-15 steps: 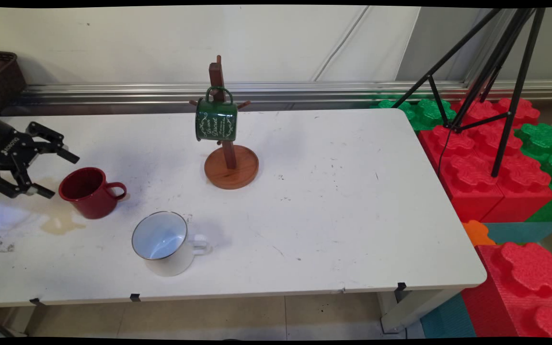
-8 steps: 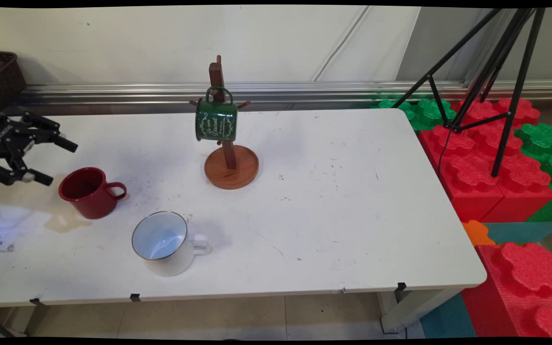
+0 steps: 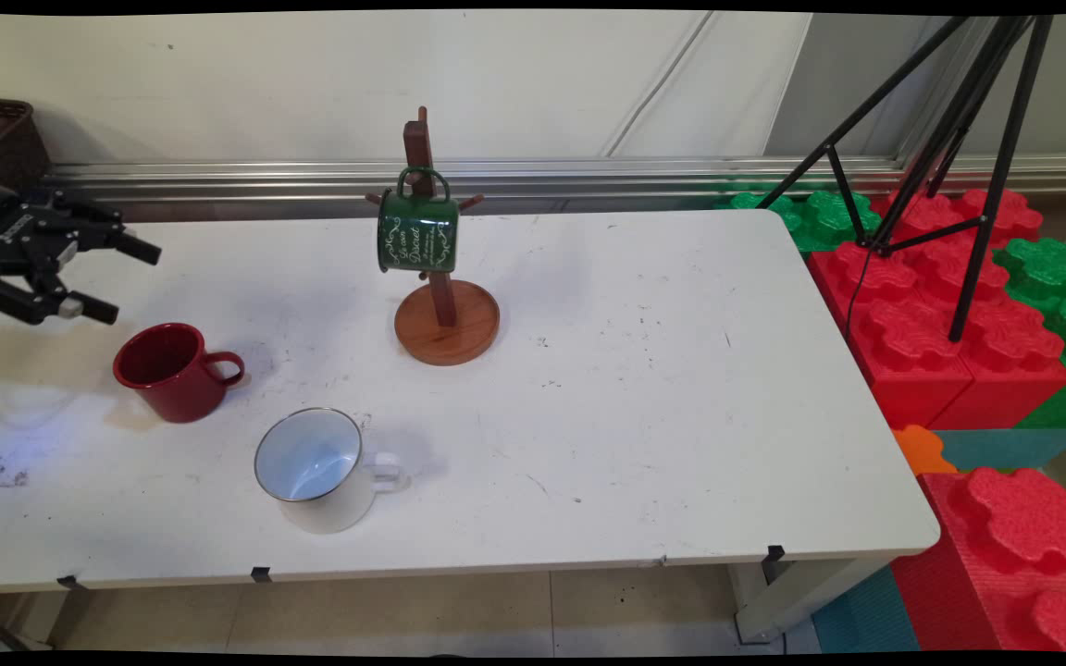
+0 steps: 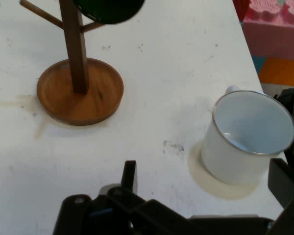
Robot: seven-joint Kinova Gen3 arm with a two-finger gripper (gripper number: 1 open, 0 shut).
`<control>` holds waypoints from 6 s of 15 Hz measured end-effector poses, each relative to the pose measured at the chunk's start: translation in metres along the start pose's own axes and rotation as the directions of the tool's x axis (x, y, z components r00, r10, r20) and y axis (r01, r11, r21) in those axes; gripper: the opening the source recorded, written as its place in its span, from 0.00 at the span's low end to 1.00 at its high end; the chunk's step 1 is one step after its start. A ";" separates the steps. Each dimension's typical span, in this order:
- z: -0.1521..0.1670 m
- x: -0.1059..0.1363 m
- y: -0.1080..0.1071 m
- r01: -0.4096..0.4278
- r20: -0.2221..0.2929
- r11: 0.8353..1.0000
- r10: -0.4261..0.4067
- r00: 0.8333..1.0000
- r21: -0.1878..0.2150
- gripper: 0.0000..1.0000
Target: Pick up the green mug from the rack
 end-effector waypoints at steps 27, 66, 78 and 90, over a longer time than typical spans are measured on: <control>0.026 0.011 -0.027 0.014 -0.090 1.000 -0.016 0.996 -0.025 1.00; 0.193 0.082 -0.042 0.045 -0.266 0.998 -0.054 0.963 -0.041 1.00; 0.219 0.083 -0.045 0.075 -0.287 0.996 -0.084 0.954 -0.041 1.00; 0.220 0.083 -0.044 0.083 -0.302 0.996 -0.093 0.949 -0.046 0.00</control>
